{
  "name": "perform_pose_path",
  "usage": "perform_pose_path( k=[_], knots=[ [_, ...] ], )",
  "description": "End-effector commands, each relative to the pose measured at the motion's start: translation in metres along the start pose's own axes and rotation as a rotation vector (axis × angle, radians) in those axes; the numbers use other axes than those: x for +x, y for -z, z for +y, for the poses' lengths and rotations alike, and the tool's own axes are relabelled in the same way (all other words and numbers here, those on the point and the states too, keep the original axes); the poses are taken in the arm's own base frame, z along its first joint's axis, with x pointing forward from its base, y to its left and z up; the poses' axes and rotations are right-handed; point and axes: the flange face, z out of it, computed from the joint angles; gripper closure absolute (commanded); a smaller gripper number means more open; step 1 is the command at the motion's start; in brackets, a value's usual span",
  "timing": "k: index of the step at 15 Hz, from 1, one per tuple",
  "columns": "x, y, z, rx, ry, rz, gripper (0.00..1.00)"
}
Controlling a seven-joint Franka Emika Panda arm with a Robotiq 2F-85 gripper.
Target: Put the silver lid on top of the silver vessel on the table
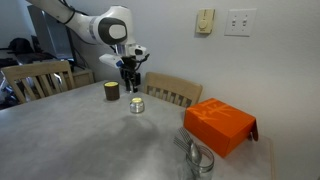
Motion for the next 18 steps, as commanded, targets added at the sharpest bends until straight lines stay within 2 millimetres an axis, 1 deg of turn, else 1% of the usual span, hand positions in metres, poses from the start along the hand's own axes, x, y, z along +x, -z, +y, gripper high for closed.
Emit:
perform_pose_path(
  k=[1,5,8,12,14,17,18],
  knots=[
    [0.015,0.005,0.001,0.029,0.091,-0.022,0.56],
    [0.028,0.007,-0.009,0.028,0.160,-0.052,0.56],
    [0.033,0.000,-0.022,0.023,0.189,-0.068,0.56],
    [0.032,-0.025,-0.043,0.016,0.205,-0.092,0.56],
    [0.028,-0.039,-0.050,0.006,0.208,-0.111,0.56],
    [0.024,-0.058,-0.047,-0.011,0.197,-0.140,0.56],
    [0.024,-0.062,-0.041,-0.019,0.187,-0.147,0.56]
  ],
)
